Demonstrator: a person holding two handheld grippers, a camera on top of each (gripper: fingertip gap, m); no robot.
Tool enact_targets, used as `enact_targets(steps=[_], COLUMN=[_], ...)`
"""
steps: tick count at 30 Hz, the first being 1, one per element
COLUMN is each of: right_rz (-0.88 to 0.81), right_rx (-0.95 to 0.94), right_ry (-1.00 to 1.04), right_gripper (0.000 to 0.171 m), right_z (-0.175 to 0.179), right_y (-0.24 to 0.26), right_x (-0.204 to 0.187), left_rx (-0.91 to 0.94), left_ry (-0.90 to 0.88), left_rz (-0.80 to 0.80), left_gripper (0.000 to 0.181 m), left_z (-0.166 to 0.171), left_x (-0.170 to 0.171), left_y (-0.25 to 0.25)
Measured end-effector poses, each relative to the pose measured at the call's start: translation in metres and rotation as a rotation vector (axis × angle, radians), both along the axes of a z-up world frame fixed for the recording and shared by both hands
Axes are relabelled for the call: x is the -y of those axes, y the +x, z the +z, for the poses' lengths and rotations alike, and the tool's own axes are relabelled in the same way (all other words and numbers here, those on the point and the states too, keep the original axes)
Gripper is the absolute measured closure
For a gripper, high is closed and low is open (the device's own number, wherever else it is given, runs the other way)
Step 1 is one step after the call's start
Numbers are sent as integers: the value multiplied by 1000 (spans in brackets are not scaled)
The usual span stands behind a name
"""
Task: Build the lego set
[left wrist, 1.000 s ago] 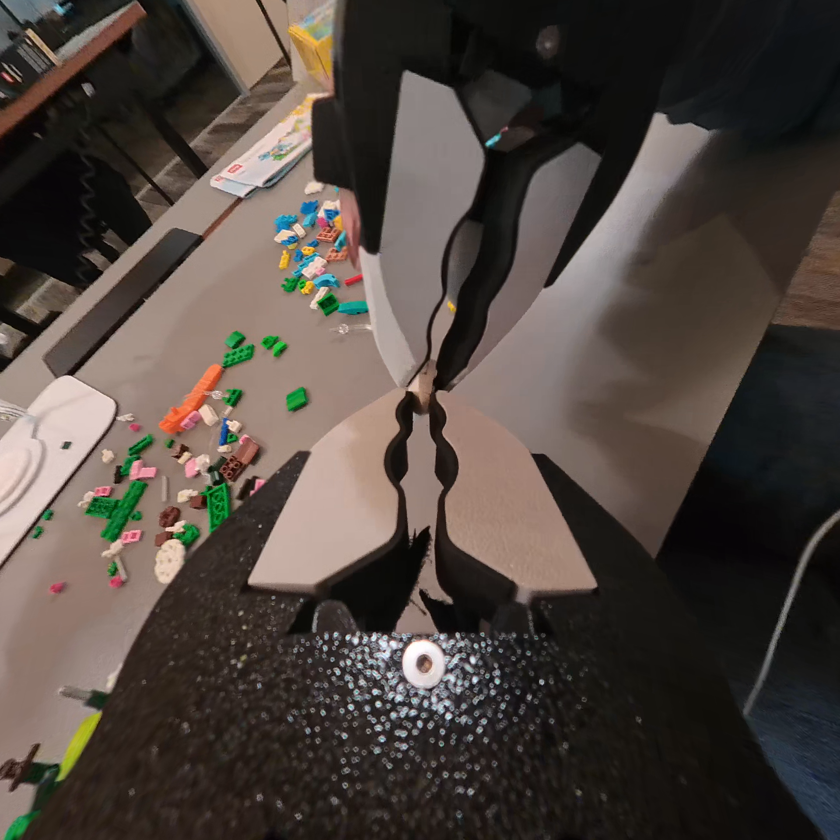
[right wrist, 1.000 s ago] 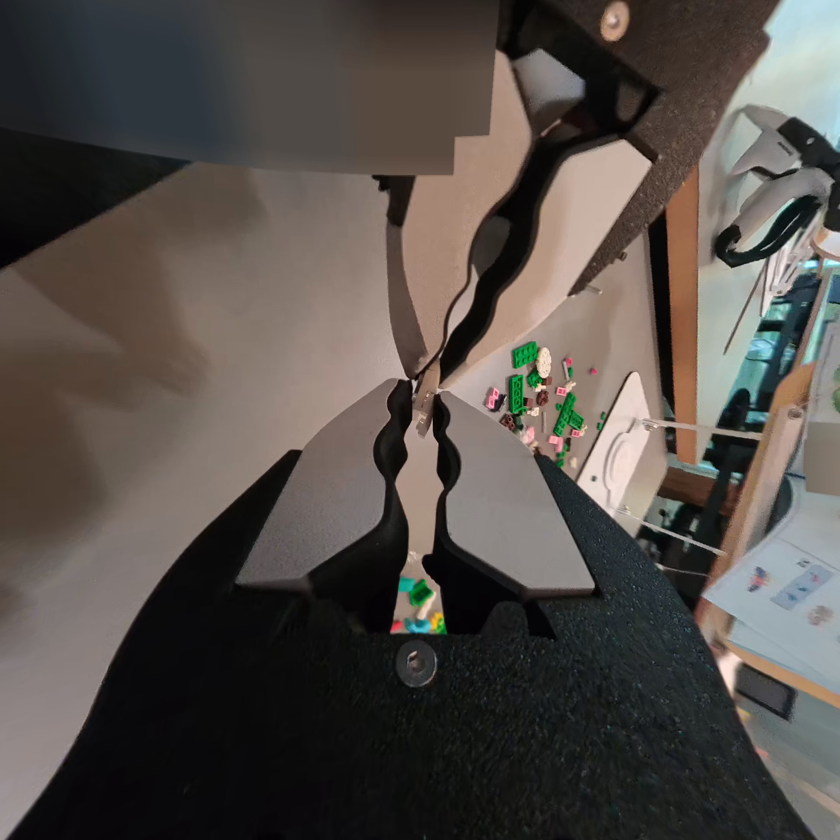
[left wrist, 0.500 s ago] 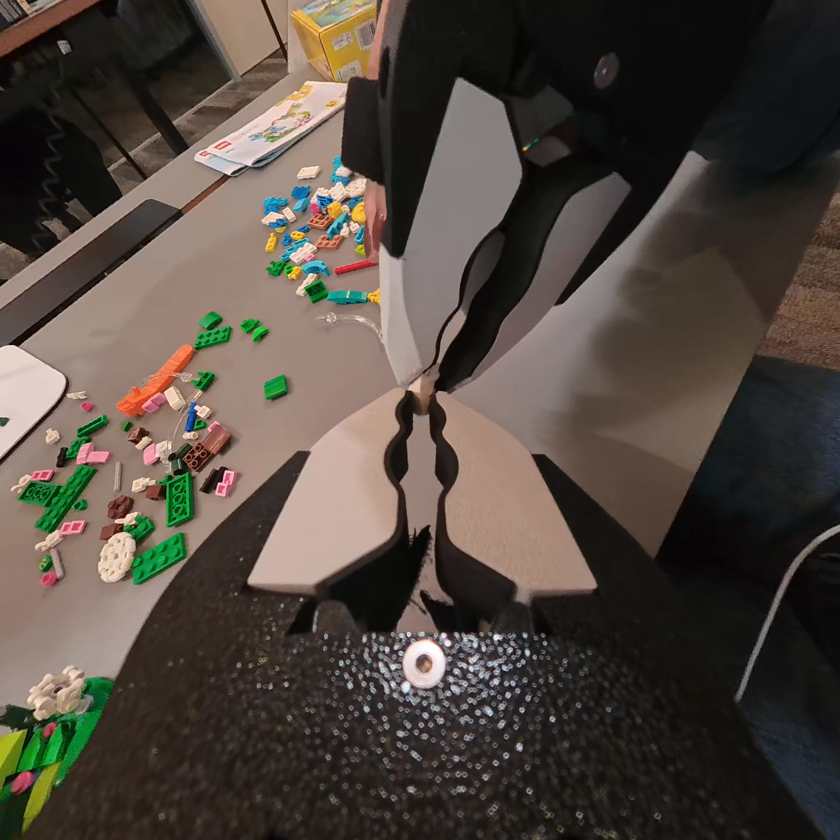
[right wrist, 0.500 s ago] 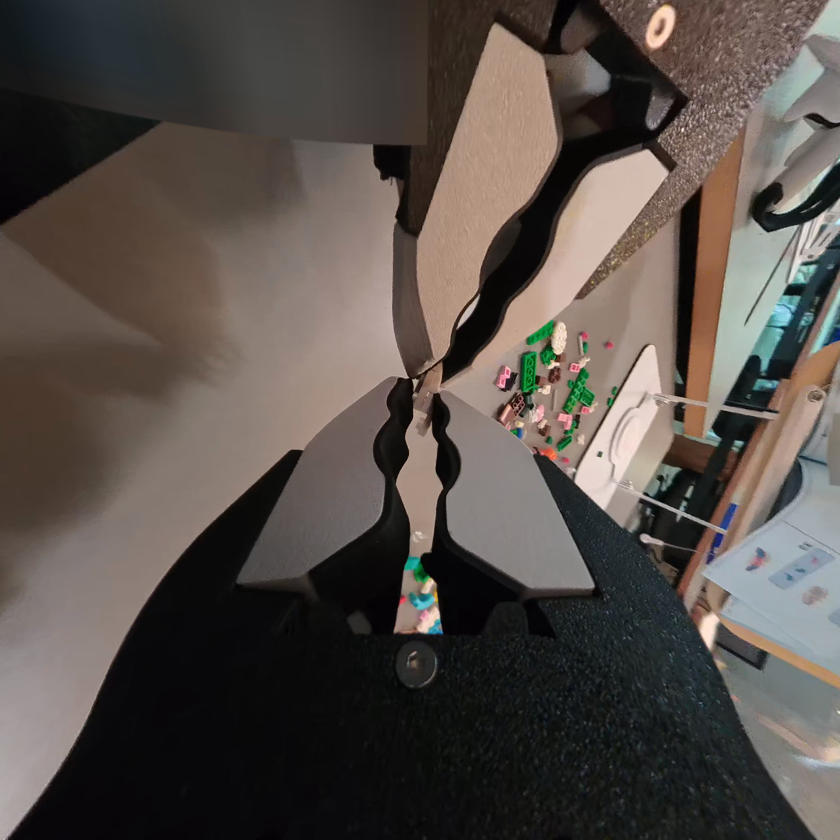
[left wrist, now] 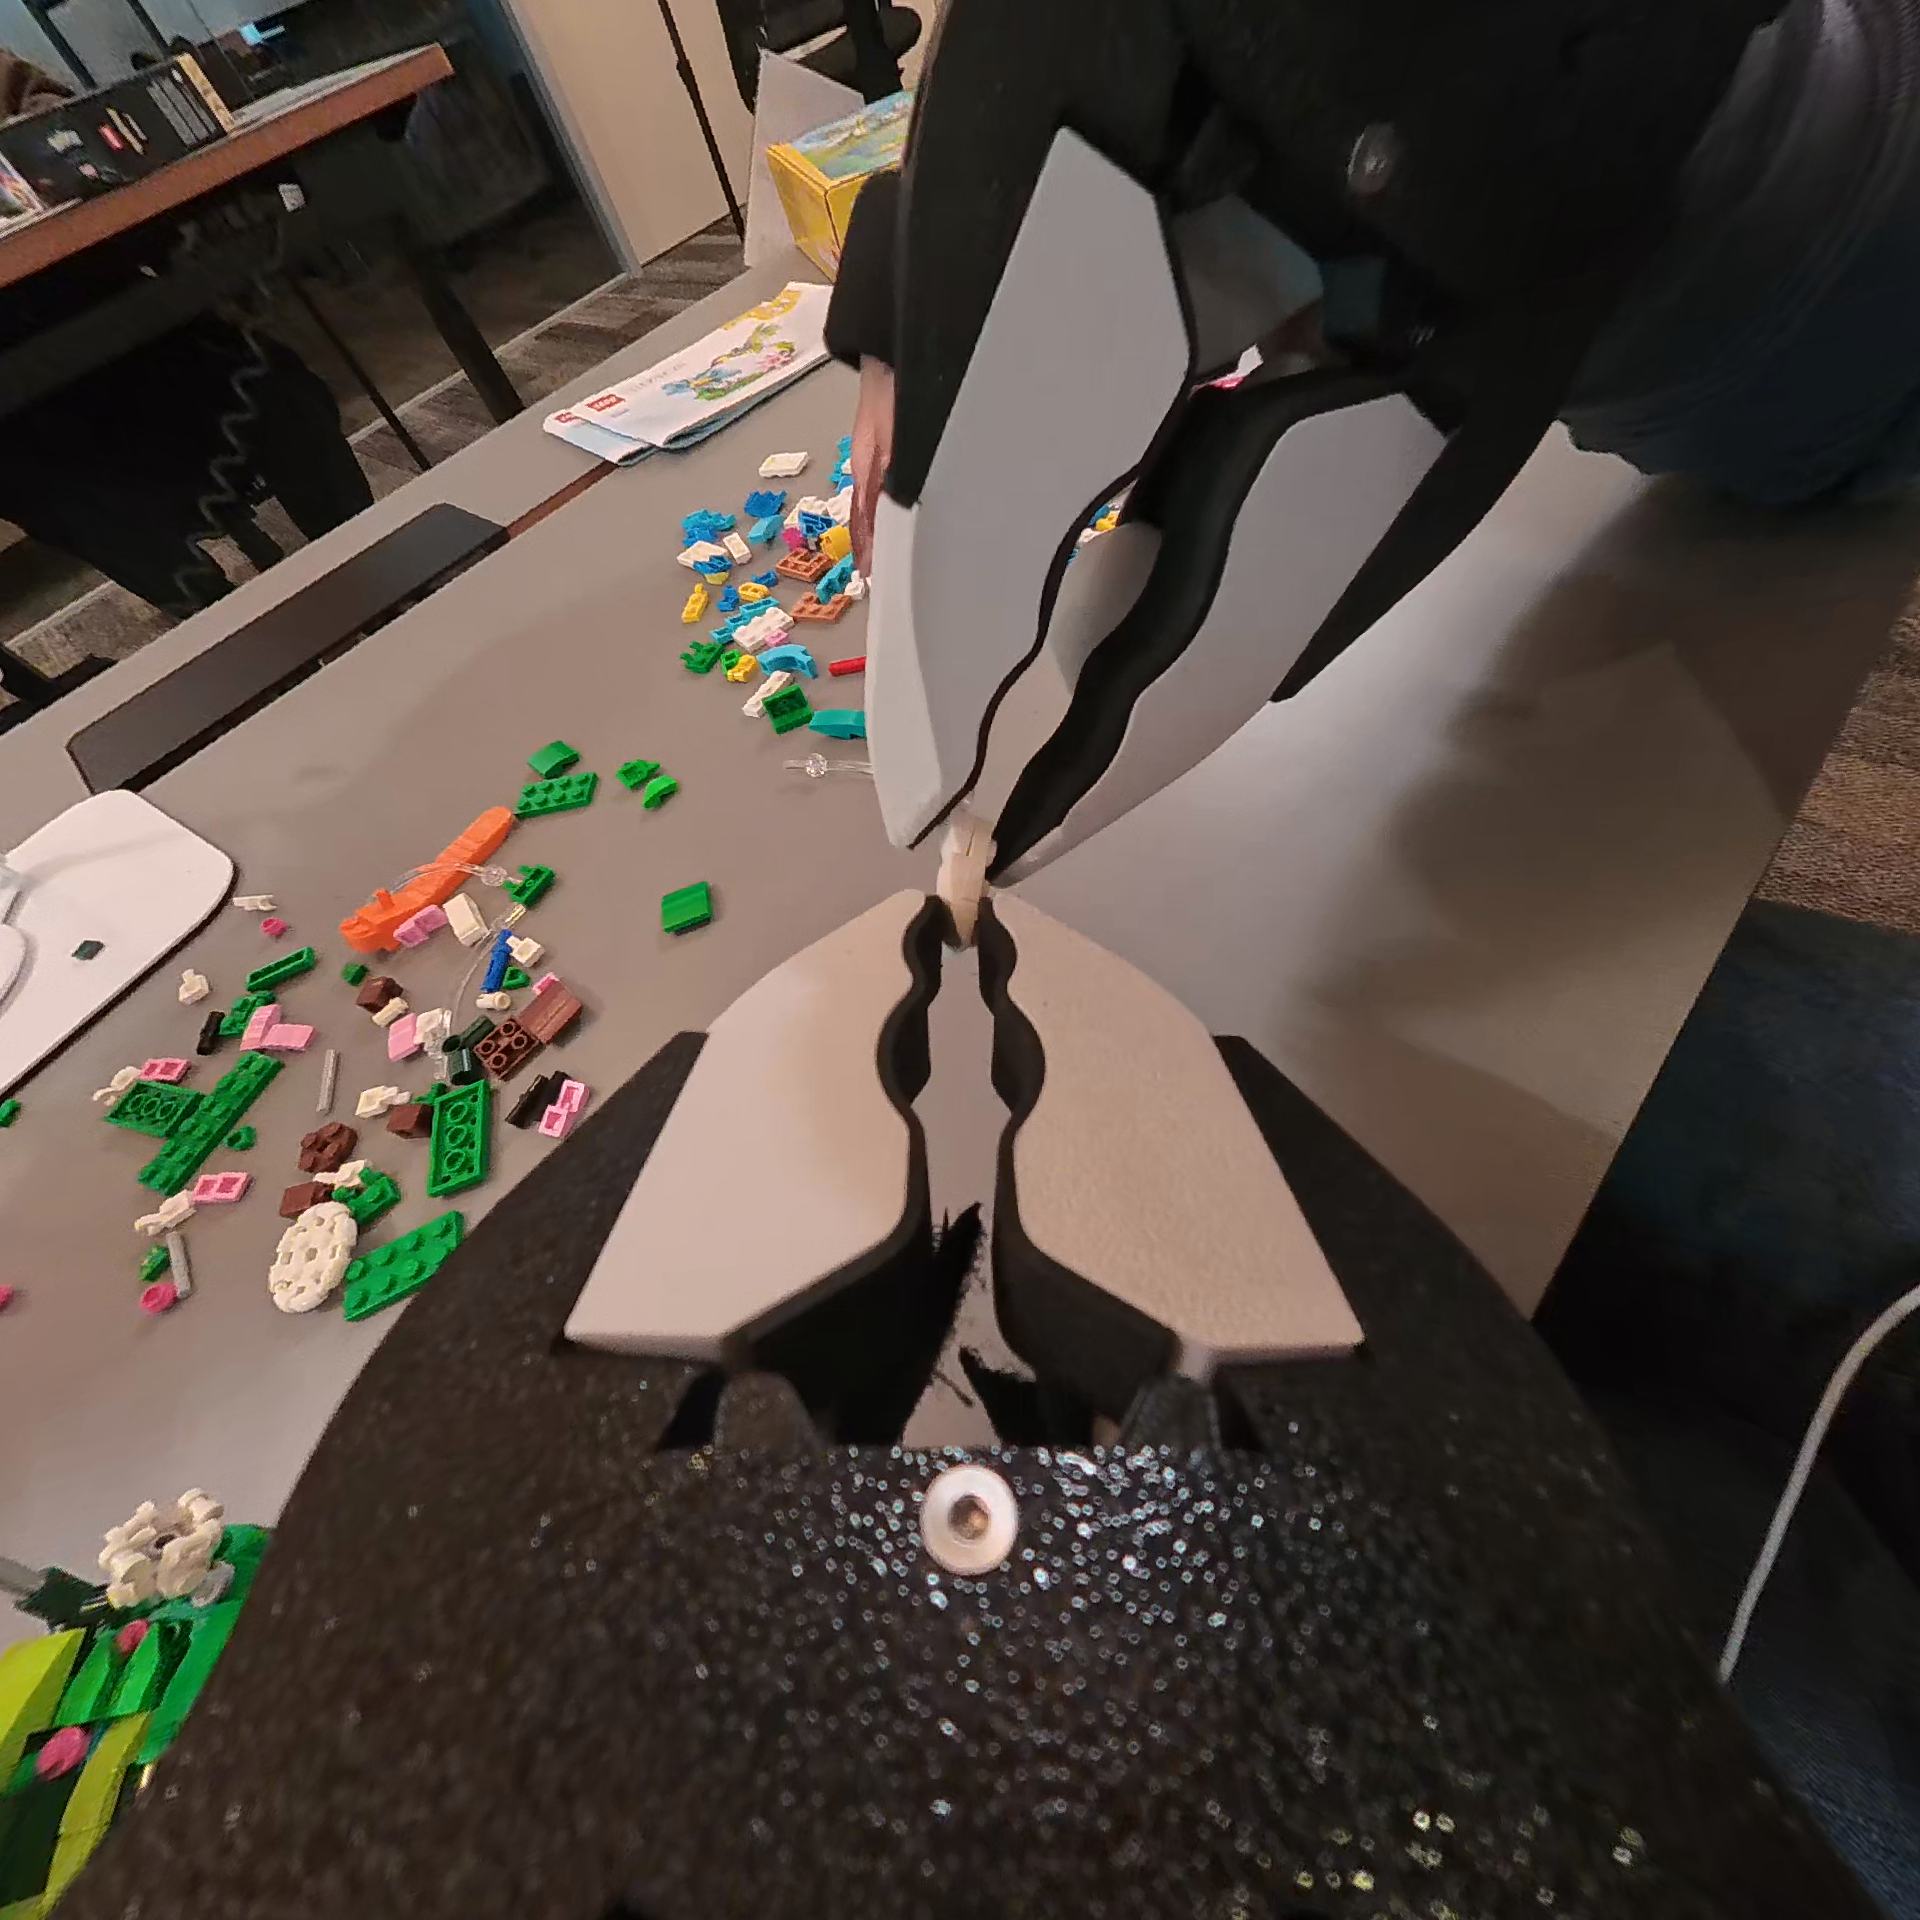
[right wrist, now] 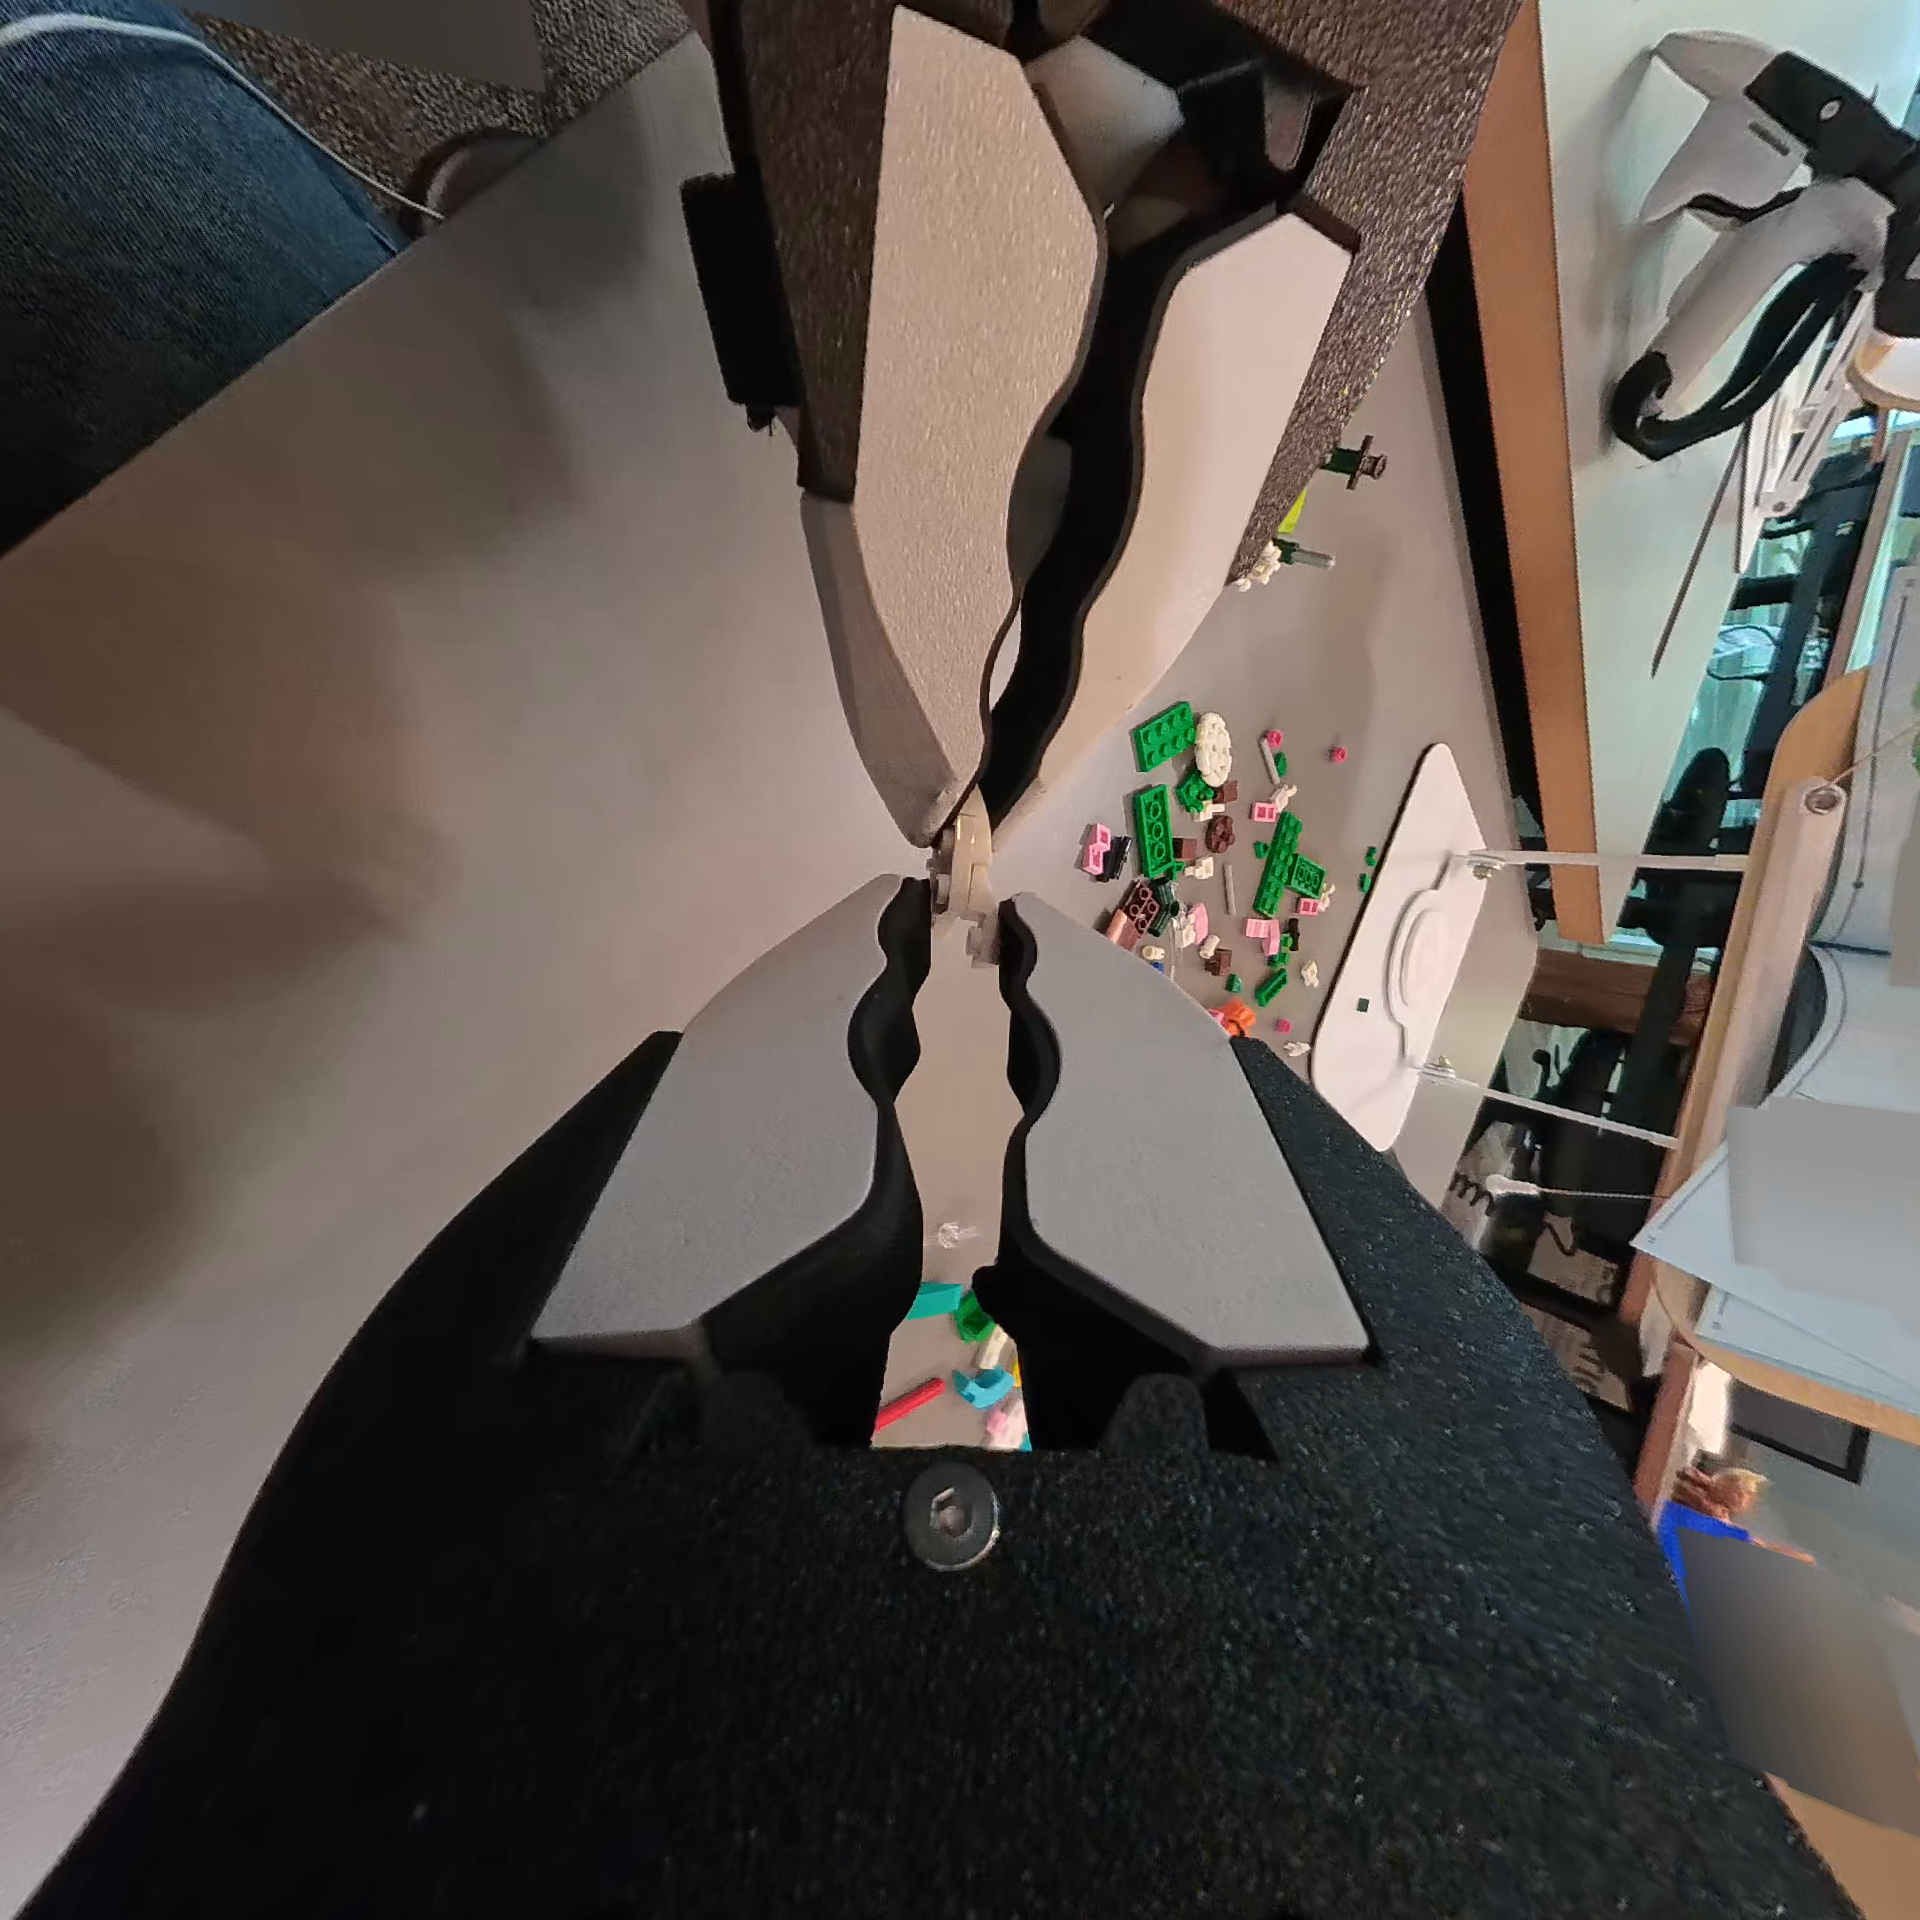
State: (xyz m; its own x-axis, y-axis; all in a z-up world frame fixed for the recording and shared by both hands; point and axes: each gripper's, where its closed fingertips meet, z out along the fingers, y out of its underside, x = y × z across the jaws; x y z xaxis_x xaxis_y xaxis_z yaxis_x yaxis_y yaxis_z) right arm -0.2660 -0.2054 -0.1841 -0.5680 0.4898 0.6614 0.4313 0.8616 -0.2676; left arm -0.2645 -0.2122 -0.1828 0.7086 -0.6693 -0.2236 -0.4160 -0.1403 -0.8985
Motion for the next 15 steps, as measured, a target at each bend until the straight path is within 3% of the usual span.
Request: enact_targets(steps=[10, 15], right_rz=[-12, 59], right_rx=[-13, -25], right_ry=[27, -177], right_gripper=[158, 156], right_z=[7, 18], right_y=[6, 15], right_x=[-11, -3], left_rx=[2, -6], left_ry=[36, 94], left_rz=[-32, -85], left_gripper=[175, 175], left_z=[4, 6], left_x=[2, 5], left_y=[-2, 1])
